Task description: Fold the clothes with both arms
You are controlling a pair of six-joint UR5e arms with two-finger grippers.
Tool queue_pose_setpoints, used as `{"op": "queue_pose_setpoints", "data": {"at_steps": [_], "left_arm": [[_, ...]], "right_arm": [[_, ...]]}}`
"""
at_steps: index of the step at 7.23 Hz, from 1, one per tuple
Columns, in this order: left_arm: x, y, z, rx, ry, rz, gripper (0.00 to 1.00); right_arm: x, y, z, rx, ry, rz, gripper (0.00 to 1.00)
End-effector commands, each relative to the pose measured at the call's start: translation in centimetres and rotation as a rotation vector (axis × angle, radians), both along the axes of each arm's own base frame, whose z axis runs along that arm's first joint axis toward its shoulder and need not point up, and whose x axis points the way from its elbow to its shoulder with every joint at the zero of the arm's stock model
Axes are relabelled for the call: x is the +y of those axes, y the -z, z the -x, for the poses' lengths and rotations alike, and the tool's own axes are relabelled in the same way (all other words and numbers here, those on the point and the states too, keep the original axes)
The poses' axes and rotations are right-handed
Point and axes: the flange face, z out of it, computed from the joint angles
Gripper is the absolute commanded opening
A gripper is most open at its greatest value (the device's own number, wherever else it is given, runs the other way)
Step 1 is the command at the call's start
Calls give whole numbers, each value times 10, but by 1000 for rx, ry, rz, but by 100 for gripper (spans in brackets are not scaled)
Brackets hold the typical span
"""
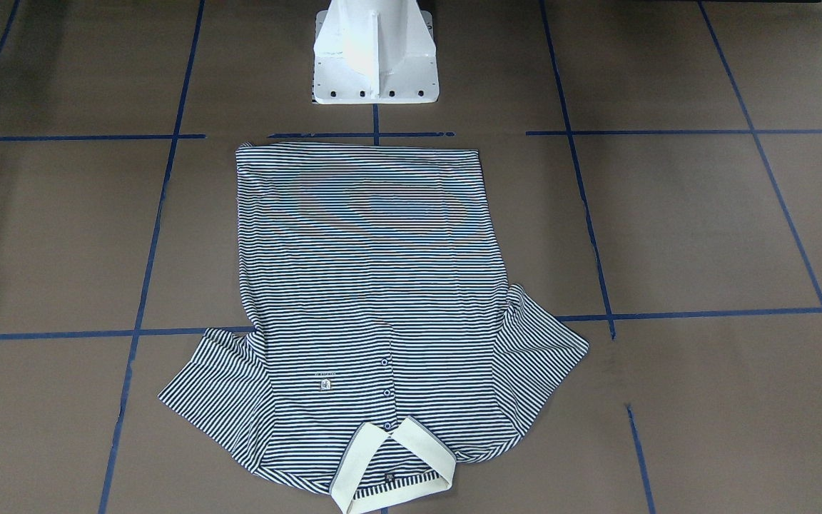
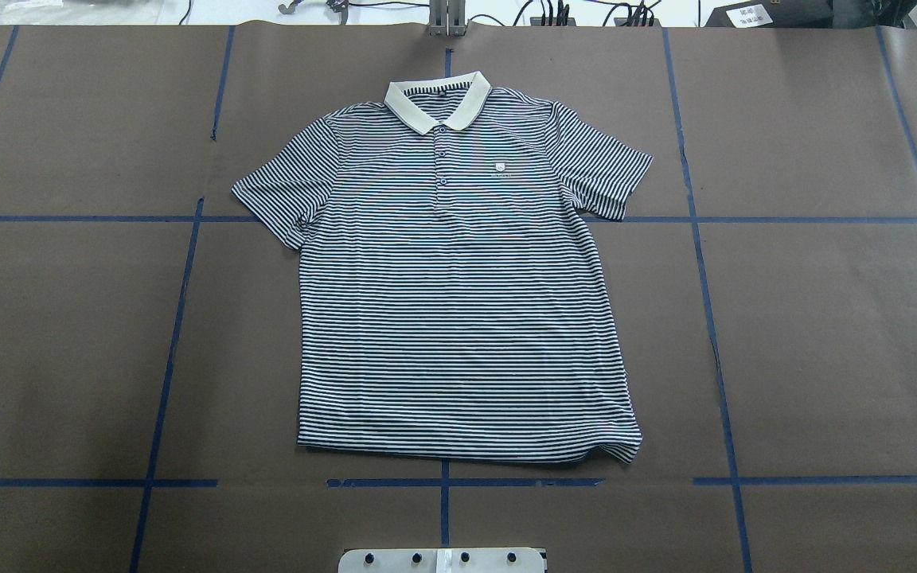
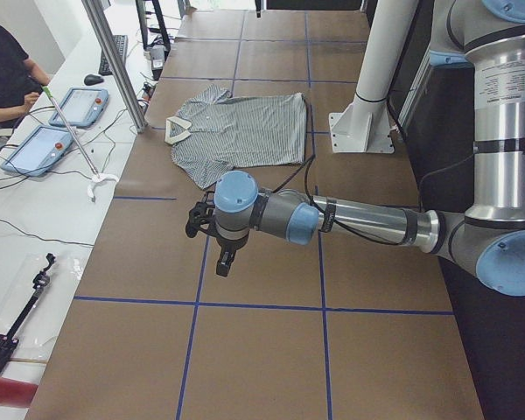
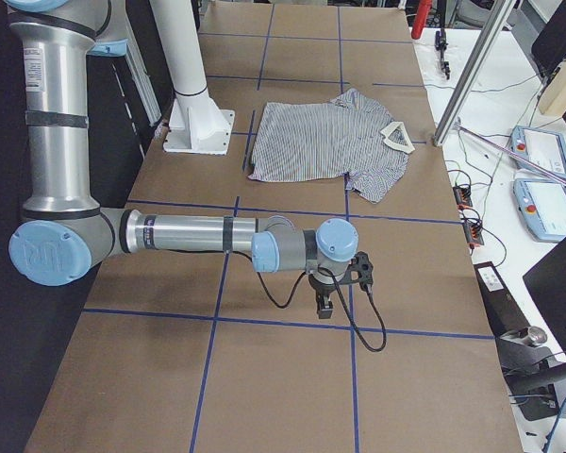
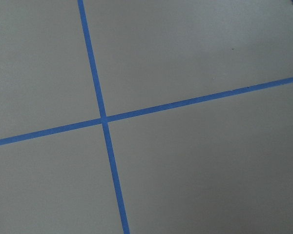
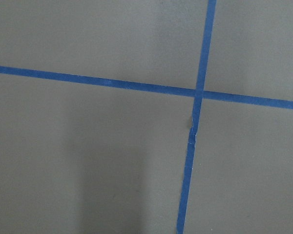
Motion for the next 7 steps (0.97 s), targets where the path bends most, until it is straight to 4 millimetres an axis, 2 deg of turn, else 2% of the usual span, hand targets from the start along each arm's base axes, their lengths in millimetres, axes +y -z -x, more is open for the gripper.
{"op": "queue_pose_setpoints", "data": {"at_steps": [1, 3, 4, 5, 6, 7], "left_arm": [[0, 2, 0, -5, -2, -4, 100], [1, -2, -3, -6, -4, 8, 100], [1, 5, -3, 2, -6, -11, 100], [2, 5, -4, 3, -9, -12, 100], [2, -2, -3, 1, -10, -5, 100], [4, 2, -3, 3, -10, -11, 100]], "right_arm": [[-3, 4, 1, 0, 0, -9, 100], [-6, 8, 2, -2, 3, -17, 100], [-9, 13, 3, -5, 1, -24, 100], [-16, 24, 5, -11, 0, -40, 100], [-40, 49, 22, -19, 5, -61, 100], [-72, 88, 58, -32, -8, -50, 100]]}}
